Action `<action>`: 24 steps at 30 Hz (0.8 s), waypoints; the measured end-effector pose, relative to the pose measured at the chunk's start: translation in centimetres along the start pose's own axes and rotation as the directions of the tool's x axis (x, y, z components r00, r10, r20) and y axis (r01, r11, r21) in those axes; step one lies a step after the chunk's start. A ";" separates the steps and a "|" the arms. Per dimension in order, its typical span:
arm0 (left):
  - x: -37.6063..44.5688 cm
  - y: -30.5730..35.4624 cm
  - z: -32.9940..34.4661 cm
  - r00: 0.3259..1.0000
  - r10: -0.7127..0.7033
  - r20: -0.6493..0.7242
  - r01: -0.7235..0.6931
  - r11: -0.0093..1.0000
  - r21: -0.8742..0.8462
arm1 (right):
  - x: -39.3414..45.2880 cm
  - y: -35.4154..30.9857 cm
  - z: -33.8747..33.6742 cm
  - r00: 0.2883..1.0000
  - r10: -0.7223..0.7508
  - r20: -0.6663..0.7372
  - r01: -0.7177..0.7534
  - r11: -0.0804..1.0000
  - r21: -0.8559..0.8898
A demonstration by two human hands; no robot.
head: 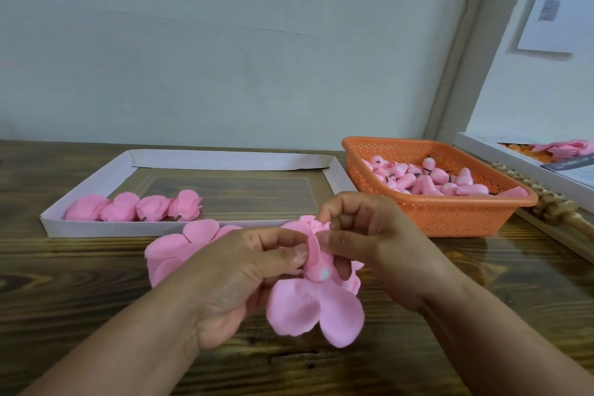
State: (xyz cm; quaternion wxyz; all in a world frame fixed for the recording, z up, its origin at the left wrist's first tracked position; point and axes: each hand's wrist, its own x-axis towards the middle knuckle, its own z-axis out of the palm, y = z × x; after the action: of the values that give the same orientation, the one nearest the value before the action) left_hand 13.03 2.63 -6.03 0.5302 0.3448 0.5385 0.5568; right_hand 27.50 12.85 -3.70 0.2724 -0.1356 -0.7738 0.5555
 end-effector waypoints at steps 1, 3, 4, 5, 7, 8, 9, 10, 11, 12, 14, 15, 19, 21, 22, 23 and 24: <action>0.1 -0.1 -0.1 1.000 0.006 0.010 -0.006 1.000 -0.008 | 0.1 0.1 0.1 1.000 -0.003 -0.009 0.003 1.000 0.011; 0.0 0.0 -0.2 0.999 0.016 0.040 -0.015 1.000 -0.012 | 0.2 0.4 0.2 1.000 -0.002 -0.022 0.003 1.000 0.031; 0.0 0.0 -0.1 0.998 0.023 0.059 -0.022 1.000 -0.009 | 0.3 0.6 0.3 1.000 -0.001 -0.028 0.002 0.999 0.033; -0.1 0.0 -0.1 0.997 0.031 0.073 -0.030 1.000 -0.007 | 0.3 0.7 0.3 0.999 0.000 -0.034 0.001 0.999 0.033; -0.1 0.0 -0.1 0.996 0.040 0.079 -0.040 0.999 -0.007 | 0.3 1.1 0.4 0.999 0.007 -0.049 -0.005 0.999 0.050; 0.0 -0.1 -0.1 0.997 0.040 0.072 -0.040 0.999 -0.004 | 0.3 1.2 0.4 0.998 0.020 -0.054 -0.016 0.998 0.064; 0.1 -0.1 -0.2 0.997 0.039 0.069 -0.039 0.999 0.001 | 0.3 1.2 0.4 0.998 0.041 -0.051 -0.037 0.996 0.081; 0.1 0.0 -0.2 0.996 0.038 0.076 -0.038 0.999 0.007 | 0.3 1.1 0.4 0.997 0.070 -0.035 -0.066 0.992 0.104; 0.1 0.1 -0.3 0.995 0.037 0.094 -0.039 0.999 0.012 | 0.3 1.1 0.3 0.995 0.100 -0.005 -0.099 0.985 0.140; 0.0 0.2 -0.3 0.992 0.038 0.117 -0.040 0.999 0.012 | 0.3 1.1 0.3 0.992 0.123 0.032 -0.127 0.975 0.180; 0.0 0.3 -0.4 0.988 0.045 0.149 -0.046 0.999 0.004 | 0.3 1.0 0.2 0.988 0.134 0.075 -0.148 0.960 0.239; 0.0 0.3 -0.5 0.987 0.049 0.155 -0.048 0.999 -0.005 | 0.3 1.1 0.2 0.989 0.129 0.073 -0.144 0.956 0.257; 0.2 0.5 -0.7 0.990 0.050 0.135 -0.051 0.999 0.003 | 0.0 1.1 0.4 0.993 0.100 0.066 -0.113 0.967 0.230; 0.2 0.5 -0.7 0.993 0.060 0.105 -0.064 0.997 0.037 | -0.1 1.0 0.6 0.996 0.088 0.009 -0.088 0.987 0.131; 0.2 0.5 -0.6 0.994 0.065 0.087 -0.069 0.997 0.040 | 0.0 1.1 0.6 0.997 0.076 -0.033 -0.072 0.992 0.106; 0.2 0.4 -0.5 0.996 0.066 0.064 -0.068 0.997 0.035 | 0.0 1.1 0.6 0.995 0.066 -0.069 -0.059 0.994 0.097; 0.2 0.4 -0.4 0.997 0.063 0.039 -0.064 0.998 0.028 | 0.0 1.2 0.6 0.993 0.059 -0.098 -0.051 0.995 0.087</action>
State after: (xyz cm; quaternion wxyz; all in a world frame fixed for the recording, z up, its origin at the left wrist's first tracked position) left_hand 12.50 2.81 -5.79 0.5173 0.3802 0.5252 0.5586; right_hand 27.04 12.84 -4.92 0.3011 -0.1732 -0.7308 0.5876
